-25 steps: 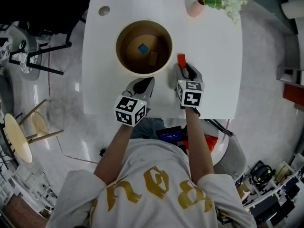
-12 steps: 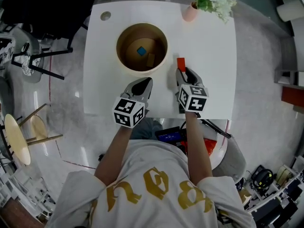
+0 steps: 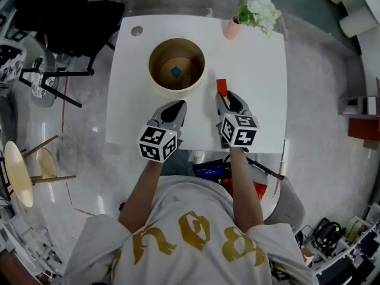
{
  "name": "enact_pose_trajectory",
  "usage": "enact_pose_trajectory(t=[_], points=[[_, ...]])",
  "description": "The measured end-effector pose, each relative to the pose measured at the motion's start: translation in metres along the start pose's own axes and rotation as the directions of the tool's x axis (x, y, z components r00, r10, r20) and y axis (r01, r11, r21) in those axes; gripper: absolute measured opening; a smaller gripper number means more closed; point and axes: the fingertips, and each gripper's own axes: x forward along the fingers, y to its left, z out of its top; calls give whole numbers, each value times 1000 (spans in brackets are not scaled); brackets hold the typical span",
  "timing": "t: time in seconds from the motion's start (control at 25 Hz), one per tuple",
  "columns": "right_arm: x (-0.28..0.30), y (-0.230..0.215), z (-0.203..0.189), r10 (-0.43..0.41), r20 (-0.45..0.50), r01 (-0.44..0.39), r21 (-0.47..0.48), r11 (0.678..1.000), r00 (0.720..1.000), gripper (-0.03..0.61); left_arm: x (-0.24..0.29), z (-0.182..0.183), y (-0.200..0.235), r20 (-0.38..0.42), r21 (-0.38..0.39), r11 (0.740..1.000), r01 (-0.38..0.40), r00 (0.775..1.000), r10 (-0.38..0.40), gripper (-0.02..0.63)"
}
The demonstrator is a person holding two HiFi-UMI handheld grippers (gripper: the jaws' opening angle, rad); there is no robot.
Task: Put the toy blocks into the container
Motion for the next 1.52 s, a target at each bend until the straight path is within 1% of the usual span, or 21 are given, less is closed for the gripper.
enact_pose_trajectory(t=[0.24,0.4,0.76,0.84,0.96,1.12,1.2,1.36,1.52], points=[[-10,11,10,5,20,-5,-25,1000,1000,161,-13,14,4,37,14,1000,-25,999,24,2],[-17,12,18,9,44,-8,-18,1000,999,161,-18,20,5,57,18,999,-40,998,39,2],[-31,25,43,43,109,-38,-47,998,993,161,-37,47,5,135,22,998,-63,989,59,2],[-34,30,50,53,122,-47,-49,998,991,161,-42,54,7,150,-8,997,-72,986,73,2],[-39,38,63,77,154,-68,-59,996,985,161,-50,66,10,188,-87,993,-76,978,92,2],[-41,52,79,113,189,-98,-88,991,975,161,-59,82,15,231,-108,991,-78,968,101,2],[-40,61,85,130,197,-112,-98,989,972,161,-62,87,20,234,-125,989,-78,967,105,2],[-34,76,94,164,202,-141,-120,983,966,161,-65,92,31,231,-185,980,-70,967,112,2],[-28,87,103,197,207,-171,-138,976,958,161,-67,101,39,254,-203,977,-72,959,124,2]])
